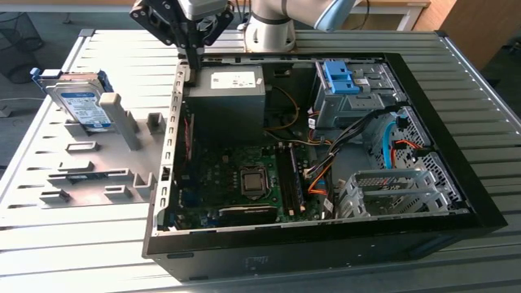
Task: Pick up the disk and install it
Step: 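Reach for the disk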
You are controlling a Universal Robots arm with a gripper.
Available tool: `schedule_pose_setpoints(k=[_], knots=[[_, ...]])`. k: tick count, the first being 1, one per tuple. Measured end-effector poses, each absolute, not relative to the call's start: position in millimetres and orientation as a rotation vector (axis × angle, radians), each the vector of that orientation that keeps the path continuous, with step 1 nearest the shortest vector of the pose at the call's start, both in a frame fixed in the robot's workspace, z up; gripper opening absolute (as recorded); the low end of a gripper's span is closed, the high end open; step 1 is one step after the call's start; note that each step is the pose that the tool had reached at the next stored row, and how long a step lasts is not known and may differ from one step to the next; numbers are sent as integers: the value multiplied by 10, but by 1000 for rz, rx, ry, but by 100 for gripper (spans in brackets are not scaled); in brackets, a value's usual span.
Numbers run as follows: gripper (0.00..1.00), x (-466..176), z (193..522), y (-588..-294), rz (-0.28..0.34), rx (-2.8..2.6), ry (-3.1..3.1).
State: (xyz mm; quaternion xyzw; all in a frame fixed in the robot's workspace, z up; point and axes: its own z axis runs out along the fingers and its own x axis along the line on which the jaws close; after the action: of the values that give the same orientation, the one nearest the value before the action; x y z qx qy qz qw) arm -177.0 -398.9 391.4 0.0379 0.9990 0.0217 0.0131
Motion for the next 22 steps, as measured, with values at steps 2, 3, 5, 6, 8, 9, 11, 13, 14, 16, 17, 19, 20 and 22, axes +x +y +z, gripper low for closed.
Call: schedule_pose_setpoints(k=[2,3,5,6,8,9,11,13,14,16,17,19,20,22], knots=[[11,-1777,3914,-3989,68,118,3113],[11,-1781,3914,-3989,68,118,3112],[11,-1789,3913,-3989,68,118,3113],[11,-1792,3913,-3989,68,118,3112],[11,-1800,3913,-3989,68,118,3113],[11,-1803,3913,-3989,68,118,3113],[11,-1811,3912,-3989,68,118,3112],[11,-1819,3912,-3989,68,118,3112],[11,-1822,3912,-3989,68,118,3112],[11,-1829,3911,-3989,68,118,3112],[11,-1833,3911,-3989,68,118,3112],[11,-1840,3911,-3989,68,118,3113],[11,-1845,3910,-3989,68,118,3112],[11,-1853,3910,-3989,68,118,3112]])
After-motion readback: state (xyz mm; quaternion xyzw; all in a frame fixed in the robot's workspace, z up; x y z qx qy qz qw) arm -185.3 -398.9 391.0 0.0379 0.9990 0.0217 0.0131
